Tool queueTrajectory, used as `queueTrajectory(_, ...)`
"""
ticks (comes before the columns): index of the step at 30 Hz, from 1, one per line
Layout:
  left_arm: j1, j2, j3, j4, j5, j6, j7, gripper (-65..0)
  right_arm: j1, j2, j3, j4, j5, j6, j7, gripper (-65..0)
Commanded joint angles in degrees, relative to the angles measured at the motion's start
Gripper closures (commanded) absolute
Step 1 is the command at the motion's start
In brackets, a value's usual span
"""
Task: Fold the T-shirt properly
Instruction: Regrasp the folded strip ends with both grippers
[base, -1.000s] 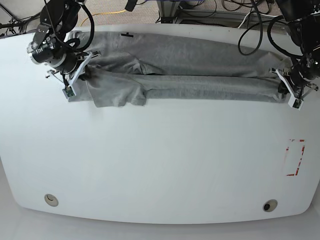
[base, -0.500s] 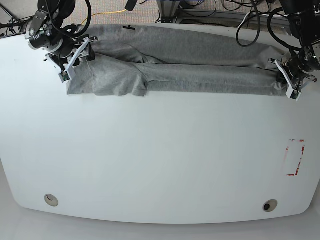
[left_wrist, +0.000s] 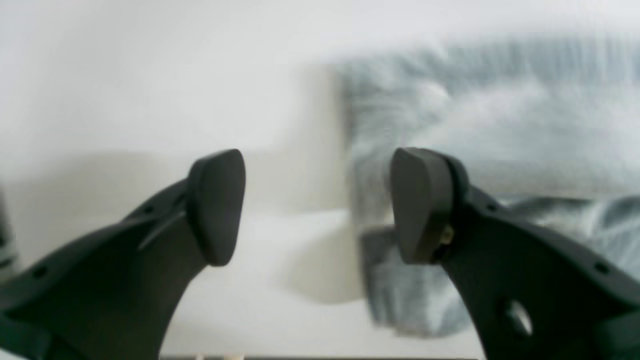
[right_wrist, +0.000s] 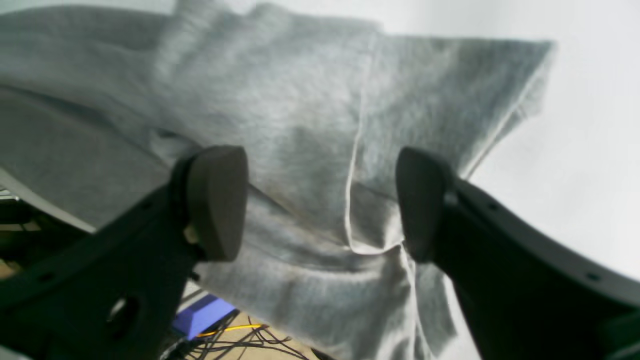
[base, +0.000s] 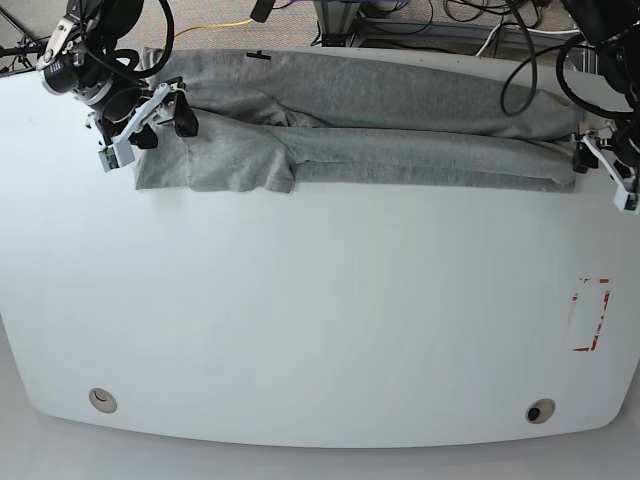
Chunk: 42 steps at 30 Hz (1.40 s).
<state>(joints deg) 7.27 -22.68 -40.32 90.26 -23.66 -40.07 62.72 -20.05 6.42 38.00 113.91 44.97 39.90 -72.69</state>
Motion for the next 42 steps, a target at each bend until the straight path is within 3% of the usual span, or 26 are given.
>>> queueTrajectory(1, -0.10, -0.84, -1.49, 0.95, -3.20, 0.07, 2.56, -42.6, 0.67, -0.57, -1.65, 0.77, 1.05, 0.10, 0.99, -44.4)
queueTrajectory(4, 0.16, -0.75, -1.75, 0.86, -6.98, 0.07, 3.44, -42.6, 2.08, -2.06, -2.97, 0.16, -0.71, 0.10, 0.99, -42.0)
queueTrajectory(7, 1.74, -0.66, -1.49, -0.37, -12.96, 0.07, 3.52, -42.6, 3.92, -3.82, -3.58, -3.71, -2.90, 0.10, 0.82, -32.2)
queueTrajectory(10, 2.36, -0.66, -1.49, -3.97, -16.38, 0.07, 3.26, -42.6, 4.45, -3.29, -5.16, -7.58, -3.34, 0.10, 0.99, -27.4)
queueTrajectory(15, 2.18, -0.66, -1.31, -12.50, -18.05, 0.07, 3.26, -42.6, 5.33, -1.54, -8.42, -13.64, -3.34, 0.10, 3.28, -27.0)
queueTrajectory(26, 2.36, -0.31, 4.05, -15.14, -17.97, 0.07, 3.17, -41.7, 4.98, -1.10, -9.12, -16.11, -3.34, 0.10, 4.60, -26.6)
queueTrajectory(28, 2.36, 1.09, 4.23, -15.14, -17.88, 0.07, 3.17, -36.4, 4.89, -1.10, -9.12, -16.02, -3.34, 0.10, 4.60, -26.3)
queueTrajectory(30, 2.27, 2.15, 4.23, -15.14, -17.53, 0.07, 3.08, -24.6, 4.89, -1.10, -9.12, -16.19, -3.43, 0.10, 4.60, -26.3)
queueTrajectory(31, 2.27, 2.59, 4.23, -15.14, -17.53, 0.07, 3.00, -13.9, 4.89, -1.10, -9.12, -16.28, -3.43, 0.10, 4.60, -26.2)
queueTrajectory(33, 2.27, 2.68, 4.32, -14.79, -17.53, 0.07, 1.68, 0.0, 4.89, -1.10, -9.03, -16.28, -3.43, 0.10, 4.60, -26.2)
queueTrajectory(38, 2.53, 2.68, 4.32, -13.38, -16.74, 0.07, -1.49, 0.0, 5.33, -1.10, -9.03, -16.37, -3.52, 0.10, 4.69, -26.2)
queueTrajectory(42, 4.56, 2.68, 4.32, -4.85, -16.30, 0.07, -1.49, 0.0, 5.15, -1.01, -8.94, -16.37, -3.52, 0.10, 4.69, -26.2)
